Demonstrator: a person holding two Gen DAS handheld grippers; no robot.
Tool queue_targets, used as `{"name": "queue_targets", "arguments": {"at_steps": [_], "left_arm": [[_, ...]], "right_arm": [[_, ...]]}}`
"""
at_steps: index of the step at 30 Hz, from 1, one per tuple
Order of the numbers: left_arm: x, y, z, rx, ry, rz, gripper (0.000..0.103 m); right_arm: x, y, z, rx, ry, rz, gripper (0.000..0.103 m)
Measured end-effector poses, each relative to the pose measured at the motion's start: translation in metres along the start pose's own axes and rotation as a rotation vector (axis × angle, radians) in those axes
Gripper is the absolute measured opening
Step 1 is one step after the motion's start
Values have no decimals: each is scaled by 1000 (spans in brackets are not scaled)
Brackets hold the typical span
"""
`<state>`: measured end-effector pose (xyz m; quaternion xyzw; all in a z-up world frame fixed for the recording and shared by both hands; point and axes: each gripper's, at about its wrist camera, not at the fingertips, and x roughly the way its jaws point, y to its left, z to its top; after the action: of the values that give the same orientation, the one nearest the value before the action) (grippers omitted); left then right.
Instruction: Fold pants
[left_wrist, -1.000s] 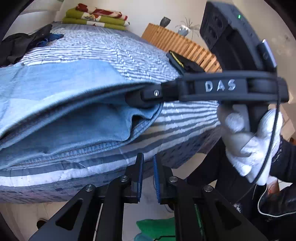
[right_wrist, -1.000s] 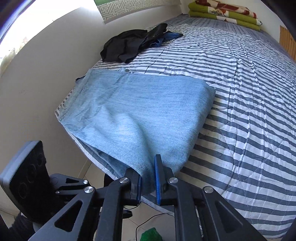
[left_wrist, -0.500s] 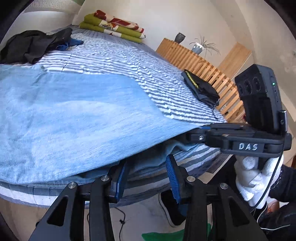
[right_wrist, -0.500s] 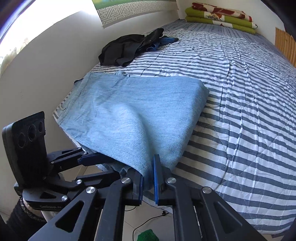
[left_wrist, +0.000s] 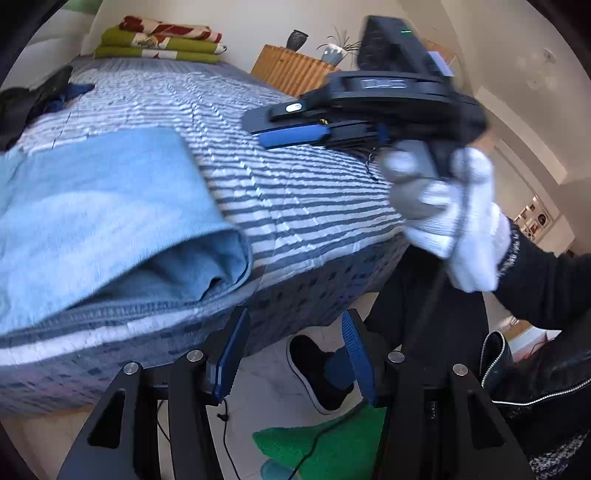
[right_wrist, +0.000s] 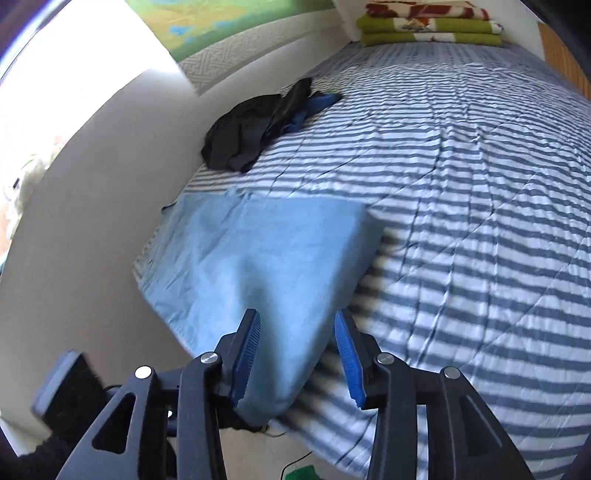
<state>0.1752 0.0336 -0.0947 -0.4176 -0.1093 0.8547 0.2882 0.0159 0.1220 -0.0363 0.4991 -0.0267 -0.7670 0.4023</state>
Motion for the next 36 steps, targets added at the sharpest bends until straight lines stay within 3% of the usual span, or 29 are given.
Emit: {"name": "queue_targets", "arguments": {"at_steps": [4,8,10,13,15,17,21,25,32,34,35,36], "left_arm": [[-17,-8,30,60,-66,83,56],[-18,22,33,51,-38,247,56],[-37,48,26,-27,-56,295,56],[-92,99,9,-229,-154,397,56],[-137,136,-5,-366,-229,519,56],[-169,178,-14,-461,-252,647,56],[-204,241,-34,-618,-227,712,57],[-201,268,-49,-685,-194,672,58],[-174,281,-42,-678,-144,711,61],[-169,277,-40,-649,-127,751,57],[-168,274,-39,-636,-127,768,51],[-168,272,-39,-629,-122,794,38]], "right_arm": [[57,-47,28,168,80,-20,42],[98,-69,38,282,150,67,43],[103,-67,41,278,129,66,43],[107,-54,44,224,128,36,44],[107,-49,42,193,122,14,45],[108,-48,42,190,126,9,45],[107,-54,40,244,119,32,45],[106,-52,39,240,108,15,45],[105,-43,36,182,89,-35,45],[104,-44,36,184,89,-32,45],[104,-45,36,186,90,-29,45],[104,-46,37,188,90,-27,45]]}}
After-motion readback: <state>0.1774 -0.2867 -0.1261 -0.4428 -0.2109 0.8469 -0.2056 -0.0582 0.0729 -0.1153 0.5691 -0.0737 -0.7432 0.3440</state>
